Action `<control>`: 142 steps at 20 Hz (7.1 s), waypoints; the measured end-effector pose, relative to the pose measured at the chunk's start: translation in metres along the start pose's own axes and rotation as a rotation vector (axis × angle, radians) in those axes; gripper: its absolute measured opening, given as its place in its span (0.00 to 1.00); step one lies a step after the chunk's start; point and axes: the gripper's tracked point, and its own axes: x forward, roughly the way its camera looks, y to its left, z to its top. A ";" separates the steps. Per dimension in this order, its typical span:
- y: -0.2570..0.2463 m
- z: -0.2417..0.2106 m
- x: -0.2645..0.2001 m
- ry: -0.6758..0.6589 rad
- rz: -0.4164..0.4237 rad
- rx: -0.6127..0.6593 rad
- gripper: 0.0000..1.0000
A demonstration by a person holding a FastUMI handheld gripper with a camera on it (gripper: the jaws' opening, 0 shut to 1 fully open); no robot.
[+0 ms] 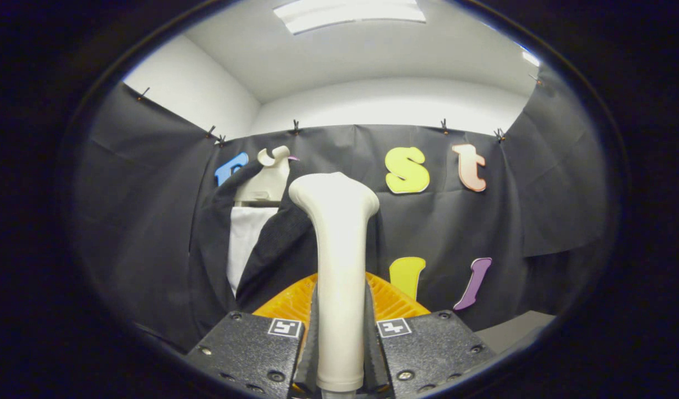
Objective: Iron the clothes twice with a garment steamer, once on the left side and once on the right side.
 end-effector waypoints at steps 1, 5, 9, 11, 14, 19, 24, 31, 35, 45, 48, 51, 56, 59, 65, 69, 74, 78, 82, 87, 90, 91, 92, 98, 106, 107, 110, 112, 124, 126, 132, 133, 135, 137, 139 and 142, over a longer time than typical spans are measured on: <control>0.002 -0.010 -0.001 0.024 0.002 -0.006 0.36; 0.012 -0.035 -0.007 0.078 0.022 -0.029 0.36; 0.015 -0.052 -0.012 0.120 0.027 -0.044 0.36; 0.015 -0.062 -0.012 0.147 0.031 -0.047 0.36; 0.018 -0.087 -0.031 0.182 0.032 -0.058 0.36; 0.022 -0.116 -0.047 0.235 0.034 -0.066 0.36; 0.025 -0.150 -0.071 0.306 0.038 -0.076 0.36; 0.038 -0.213 -0.106 0.447 0.064 -0.090 0.36; 0.048 -0.241 -0.123 0.505 0.086 -0.103 0.36; 0.062 -0.336 -0.162 0.710 0.097 -0.157 0.36; 0.060 -0.369 -0.170 0.798 0.086 -0.157 0.36; 0.056 -0.394 -0.180 0.854 0.064 -0.166 0.36; 0.066 -0.374 -0.182 0.797 0.010 -0.128 0.36; 0.087 -0.318 -0.161 0.671 0.014 -0.082 0.36; 0.139 -0.161 -0.100 0.305 0.086 -0.076 0.36; 0.182 -0.070 -0.047 0.065 0.116 -0.104 0.36; 0.205 -0.008 0.024 -0.067 0.089 -0.101 0.36; 0.216 -0.013 0.069 -0.042 0.095 -0.112 0.36; 0.222 -0.044 0.083 0.003 0.109 -0.123 0.36; 0.221 -0.074 0.071 0.021 0.131 -0.165 0.36; 0.216 -0.094 0.057 0.054 0.139 -0.177 0.36; 0.214 -0.104 0.052 0.071 0.140 -0.183 0.36; 0.212 -0.113 0.046 0.089 0.139 -0.187 0.36; 0.210 -0.153 0.013 0.173 0.172 -0.205 0.36; 0.193 -0.227 -0.027 0.356 0.162 -0.212 0.36; 0.193 -0.238 -0.032 0.383 0.165 -0.207 0.36; 0.194 -0.272 -0.051 0.458 0.174 -0.205 0.36; 0.197 -0.301 -0.067 0.521 0.187 -0.209 0.36; 0.177 -0.420 -0.129 0.810 0.196 -0.246 0.36; 0.172 -0.430 -0.139 0.845 0.186 -0.239 0.36; 0.172 -0.412 -0.164 0.861 0.186 -0.124 0.36; 0.170 -0.401 -0.167 0.849 0.184 -0.096 0.36; 0.157 -0.385 -0.174 0.831 0.178 -0.065 0.36; 0.137 -0.370 -0.181 0.824 0.150 -0.046 0.36; 0.114 -0.354 -0.191 0.807 0.112 -0.016 0.36; 0.069 -0.312 -0.200 0.772 0.058 0.015 0.36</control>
